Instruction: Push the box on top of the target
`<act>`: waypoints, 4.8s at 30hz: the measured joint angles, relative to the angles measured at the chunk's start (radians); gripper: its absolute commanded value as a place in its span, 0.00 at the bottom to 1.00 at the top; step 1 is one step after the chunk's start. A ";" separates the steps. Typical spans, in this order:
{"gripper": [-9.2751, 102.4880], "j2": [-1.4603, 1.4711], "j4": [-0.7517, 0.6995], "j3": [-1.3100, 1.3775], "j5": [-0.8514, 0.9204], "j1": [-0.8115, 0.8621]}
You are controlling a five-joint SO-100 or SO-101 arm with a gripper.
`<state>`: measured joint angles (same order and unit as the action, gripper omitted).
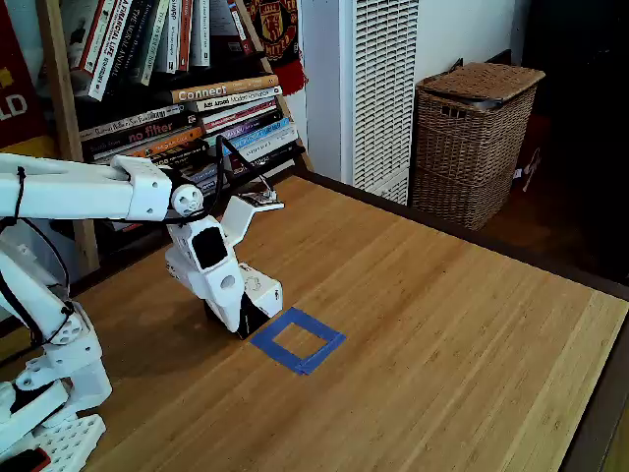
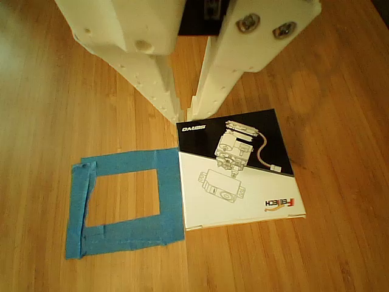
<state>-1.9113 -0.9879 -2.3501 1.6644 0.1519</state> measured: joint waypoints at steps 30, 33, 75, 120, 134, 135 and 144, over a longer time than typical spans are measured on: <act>0.08 -0.123 -0.339 0.272 -0.520 0.044; 0.08 -0.123 -0.341 0.291 -0.623 0.014; 0.08 0.037 0.183 0.156 -1.698 -0.436; 0.08 0.014 0.339 -0.034 -1.465 -0.222; 0.08 0.051 0.376 -0.034 -1.385 -0.141; 0.08 0.054 0.380 -0.034 -1.379 -0.138; 0.08 0.064 0.399 -0.034 -1.342 -0.110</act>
<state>-1.8469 -0.5890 -2.3838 0.3221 0.0414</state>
